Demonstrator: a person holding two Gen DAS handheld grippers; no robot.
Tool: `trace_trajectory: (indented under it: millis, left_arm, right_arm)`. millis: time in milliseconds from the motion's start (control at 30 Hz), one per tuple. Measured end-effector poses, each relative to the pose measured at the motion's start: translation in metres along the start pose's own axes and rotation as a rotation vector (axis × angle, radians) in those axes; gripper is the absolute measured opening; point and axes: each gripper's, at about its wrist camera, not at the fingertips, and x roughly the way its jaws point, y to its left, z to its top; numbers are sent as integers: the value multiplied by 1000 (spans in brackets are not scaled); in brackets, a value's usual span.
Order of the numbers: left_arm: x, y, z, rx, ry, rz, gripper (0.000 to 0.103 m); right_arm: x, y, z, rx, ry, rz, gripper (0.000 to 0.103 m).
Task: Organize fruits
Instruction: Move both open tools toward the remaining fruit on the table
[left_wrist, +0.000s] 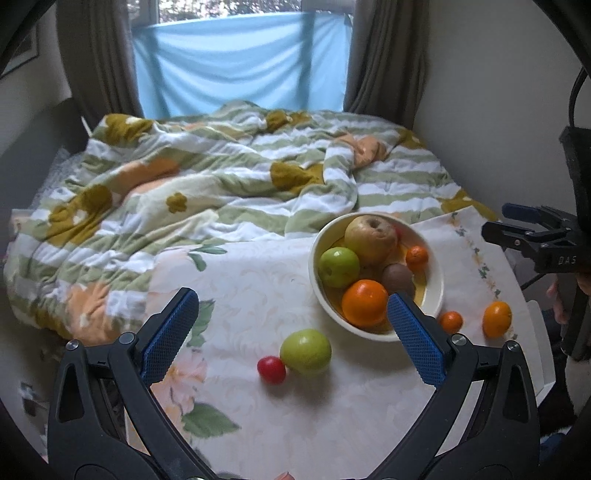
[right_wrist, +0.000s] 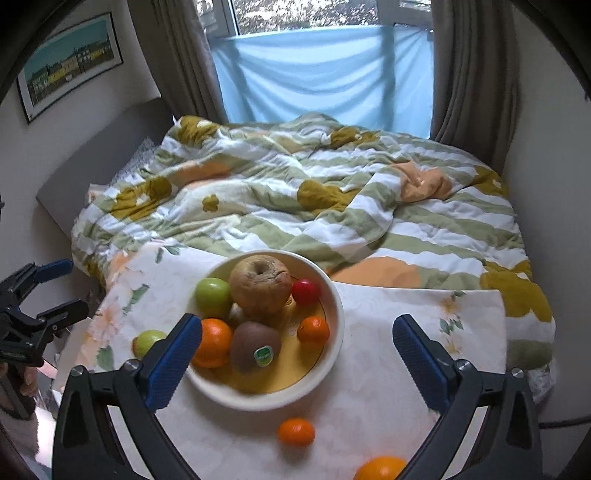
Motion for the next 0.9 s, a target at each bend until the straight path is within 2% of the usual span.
trace_trajectory:
  millis: [233, 400, 567, 900]
  left_arm:
    - [-45, 1, -28, -51, -40, 49, 103]
    - [-61, 6, -53, -85, -36, 84, 103]
    - [-55, 12, -73, -99, -3, 83, 103]
    - [-5, 33, -103, -69, 83, 26, 103]
  right_arm:
    - [-48, 8, -25, 18, -31, 0, 103]
    - [-67, 10, -48, 12, -42, -57, 103]
    - [-65, 14, -70, -5, -18, -105, 103]
    - [-33, 22, -111, 2, 22, -105, 103]
